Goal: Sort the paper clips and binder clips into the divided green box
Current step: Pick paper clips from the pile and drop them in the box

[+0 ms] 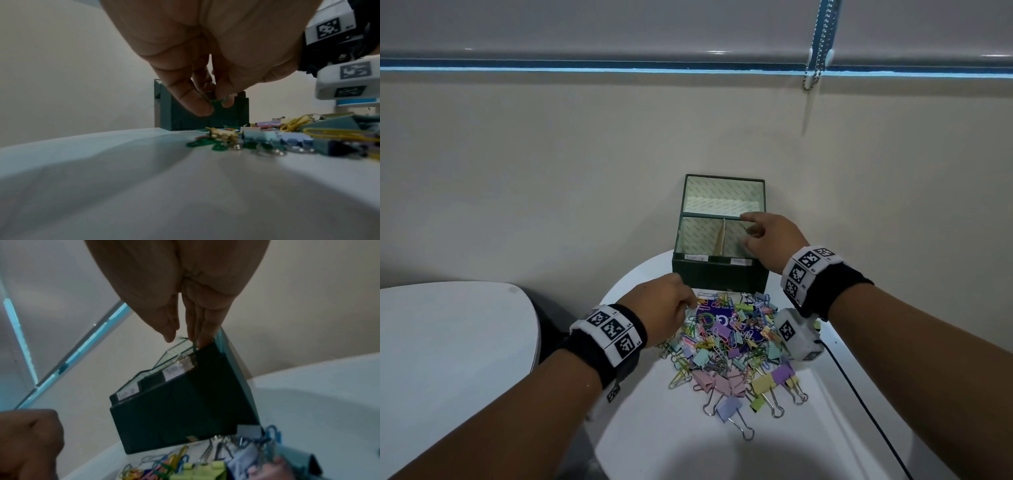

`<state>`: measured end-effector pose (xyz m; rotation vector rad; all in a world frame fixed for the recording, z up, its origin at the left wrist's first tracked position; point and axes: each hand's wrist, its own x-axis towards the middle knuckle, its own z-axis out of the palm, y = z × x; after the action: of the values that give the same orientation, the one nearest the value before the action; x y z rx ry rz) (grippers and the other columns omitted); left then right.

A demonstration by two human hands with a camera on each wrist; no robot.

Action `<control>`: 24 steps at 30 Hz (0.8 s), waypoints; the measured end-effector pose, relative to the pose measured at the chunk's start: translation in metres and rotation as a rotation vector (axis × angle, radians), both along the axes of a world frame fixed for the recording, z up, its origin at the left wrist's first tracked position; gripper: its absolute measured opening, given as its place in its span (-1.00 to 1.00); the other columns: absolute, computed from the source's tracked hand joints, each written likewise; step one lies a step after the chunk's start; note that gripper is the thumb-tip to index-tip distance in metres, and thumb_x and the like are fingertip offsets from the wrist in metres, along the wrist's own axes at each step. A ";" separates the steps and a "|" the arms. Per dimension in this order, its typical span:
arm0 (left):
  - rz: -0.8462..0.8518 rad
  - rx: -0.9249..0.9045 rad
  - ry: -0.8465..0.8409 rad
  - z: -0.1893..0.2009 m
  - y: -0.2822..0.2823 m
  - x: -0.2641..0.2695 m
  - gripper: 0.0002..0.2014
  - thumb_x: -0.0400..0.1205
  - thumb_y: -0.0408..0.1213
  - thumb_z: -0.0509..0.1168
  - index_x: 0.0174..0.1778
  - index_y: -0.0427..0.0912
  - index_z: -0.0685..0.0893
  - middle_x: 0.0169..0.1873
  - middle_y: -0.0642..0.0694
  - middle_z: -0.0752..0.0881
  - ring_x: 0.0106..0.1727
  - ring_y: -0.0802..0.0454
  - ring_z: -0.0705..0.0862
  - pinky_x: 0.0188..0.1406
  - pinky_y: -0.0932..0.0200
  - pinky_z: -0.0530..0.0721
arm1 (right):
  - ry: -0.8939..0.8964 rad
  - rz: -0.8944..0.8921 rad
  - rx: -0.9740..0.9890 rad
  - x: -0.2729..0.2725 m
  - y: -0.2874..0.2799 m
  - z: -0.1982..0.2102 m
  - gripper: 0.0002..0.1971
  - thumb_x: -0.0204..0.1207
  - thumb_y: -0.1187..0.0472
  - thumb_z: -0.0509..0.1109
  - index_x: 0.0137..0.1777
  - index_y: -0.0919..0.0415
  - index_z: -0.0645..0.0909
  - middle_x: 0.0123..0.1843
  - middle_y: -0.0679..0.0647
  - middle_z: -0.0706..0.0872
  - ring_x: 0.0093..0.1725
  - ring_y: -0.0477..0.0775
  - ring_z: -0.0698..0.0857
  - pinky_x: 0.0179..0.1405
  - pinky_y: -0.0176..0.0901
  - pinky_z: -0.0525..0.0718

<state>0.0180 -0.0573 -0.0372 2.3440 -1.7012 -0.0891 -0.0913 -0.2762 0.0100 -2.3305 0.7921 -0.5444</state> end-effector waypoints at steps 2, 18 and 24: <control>-0.017 -0.027 0.000 0.000 0.000 -0.001 -0.72 0.74 -0.28 0.18 0.23 0.03 0.75 0.09 0.02 0.59 0.00 0.02 0.65 0.04 0.10 0.65 | 0.000 0.011 -0.050 -0.007 0.002 0.000 -0.47 0.58 0.30 0.39 0.53 -0.10 0.54 0.46 0.02 0.65 0.33 0.00 0.66 0.20 -0.32 0.54; 0.158 -0.221 0.068 0.056 -0.118 -0.014 -0.82 0.68 -0.35 0.29 0.09 -0.04 0.74 0.07 0.01 0.77 0.11 0.01 0.70 0.09 0.22 0.57 | 0.465 0.083 -0.070 -0.089 -0.012 -0.042 -0.65 0.55 0.42 0.25 0.01 -0.03 0.74 0.12 -0.07 0.74 0.12 0.01 0.69 0.24 -0.16 0.64; 0.212 -0.205 0.117 0.040 -0.132 -0.020 -0.82 0.71 -0.20 0.32 0.16 0.02 0.79 0.14 0.04 0.80 0.14 0.06 0.72 0.16 0.25 0.55 | 0.490 -0.012 -0.101 -0.087 -0.018 -0.051 -0.75 0.49 0.37 0.34 -0.04 0.01 0.74 0.04 -0.07 0.72 0.00 0.01 0.68 -0.04 -0.21 0.63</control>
<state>-0.0023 -0.1896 0.0024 2.3008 -1.3323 -0.0123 -0.1783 -0.2939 -0.0406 -2.5920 1.0153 -0.0076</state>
